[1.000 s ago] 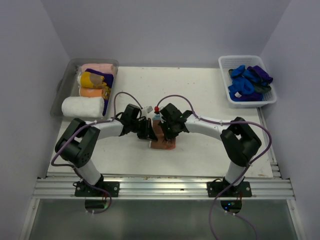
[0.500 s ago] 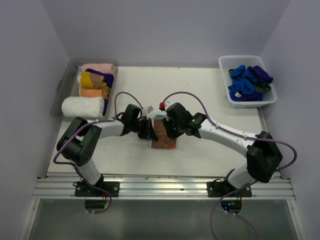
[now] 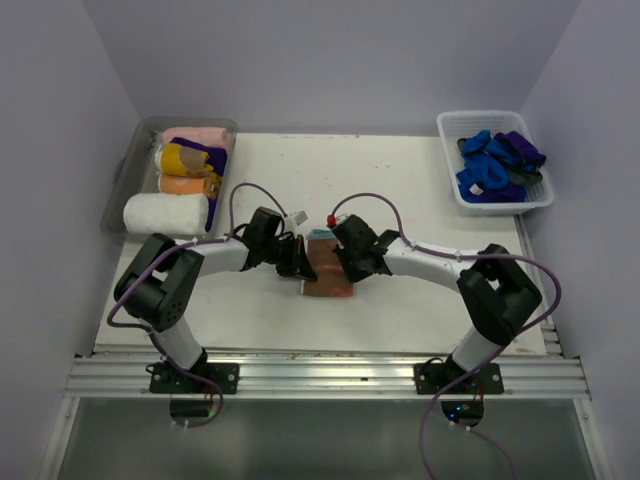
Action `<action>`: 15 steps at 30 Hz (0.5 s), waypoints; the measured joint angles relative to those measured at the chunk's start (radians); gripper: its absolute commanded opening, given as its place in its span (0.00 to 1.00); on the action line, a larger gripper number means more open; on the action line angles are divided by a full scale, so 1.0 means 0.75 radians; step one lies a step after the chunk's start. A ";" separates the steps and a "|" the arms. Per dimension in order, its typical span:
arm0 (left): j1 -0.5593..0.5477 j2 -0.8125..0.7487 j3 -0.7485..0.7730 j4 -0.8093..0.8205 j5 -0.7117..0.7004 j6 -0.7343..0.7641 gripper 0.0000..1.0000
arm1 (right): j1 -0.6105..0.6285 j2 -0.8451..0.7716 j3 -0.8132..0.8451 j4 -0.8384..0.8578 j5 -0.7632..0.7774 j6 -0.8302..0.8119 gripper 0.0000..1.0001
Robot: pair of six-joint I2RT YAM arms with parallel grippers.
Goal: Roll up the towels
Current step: Roll the towel
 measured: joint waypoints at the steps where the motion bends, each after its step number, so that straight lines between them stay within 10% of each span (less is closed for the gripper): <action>1: 0.000 0.000 0.002 -0.001 0.001 0.000 0.00 | -0.003 0.003 -0.008 0.002 0.007 0.007 0.03; 15: 0.000 -0.076 0.048 -0.109 -0.014 -0.003 0.00 | 0.031 -0.170 0.046 -0.029 0.034 0.032 0.04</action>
